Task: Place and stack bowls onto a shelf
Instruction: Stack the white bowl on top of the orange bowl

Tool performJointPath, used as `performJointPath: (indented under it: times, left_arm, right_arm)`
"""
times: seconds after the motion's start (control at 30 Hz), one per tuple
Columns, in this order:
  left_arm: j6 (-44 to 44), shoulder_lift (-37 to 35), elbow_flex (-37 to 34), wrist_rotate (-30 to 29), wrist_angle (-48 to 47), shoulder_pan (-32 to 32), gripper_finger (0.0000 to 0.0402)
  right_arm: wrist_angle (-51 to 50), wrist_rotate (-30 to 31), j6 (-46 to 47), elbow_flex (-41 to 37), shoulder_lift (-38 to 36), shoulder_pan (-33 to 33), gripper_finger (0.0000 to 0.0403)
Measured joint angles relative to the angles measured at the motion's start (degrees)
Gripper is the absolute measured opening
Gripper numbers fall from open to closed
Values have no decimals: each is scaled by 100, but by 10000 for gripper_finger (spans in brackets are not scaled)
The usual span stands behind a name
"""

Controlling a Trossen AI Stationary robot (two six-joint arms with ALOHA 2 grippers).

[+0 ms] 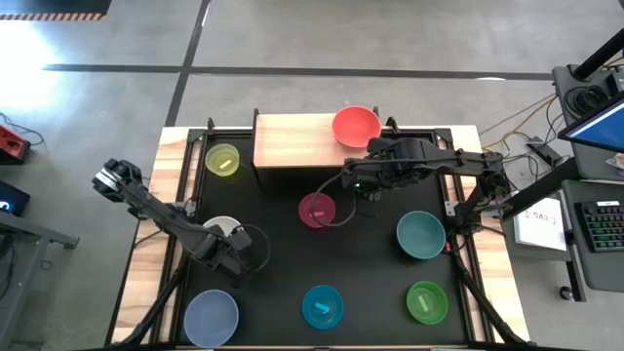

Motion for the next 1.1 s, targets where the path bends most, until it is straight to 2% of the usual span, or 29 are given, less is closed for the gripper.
performJointPath:
  times: [0.23,0.37,0.5,0.6,0.83,0.97,1.1]
  left_arm:
    - [326,314,0,-84,-93,11,137]
    - [393,496,0,-84,-209,15,98]
    - [761,548,17,-25,-228,30,40]
    - [1355,501,95,-58,-211,35,7]
    - [3326,472,626,-193,-191,52,2]
    - [4737,470,1133,-343,-180,55,1]
    - [6041,468,1658,-462,-190,55,1]
  right_arm:
    - [22,2,50,0,0,0,139]
    - [24,0,50,0,0,0,139]
    - [34,2,47,0,0,-2,139]
    - [46,7,24,0,0,-3,139]
    - [57,6,-274,0,0,-4,139]
    - [63,-62,-1059,-11,0,19,139]
    - [82,-947,-2180,-62,0,66,138]
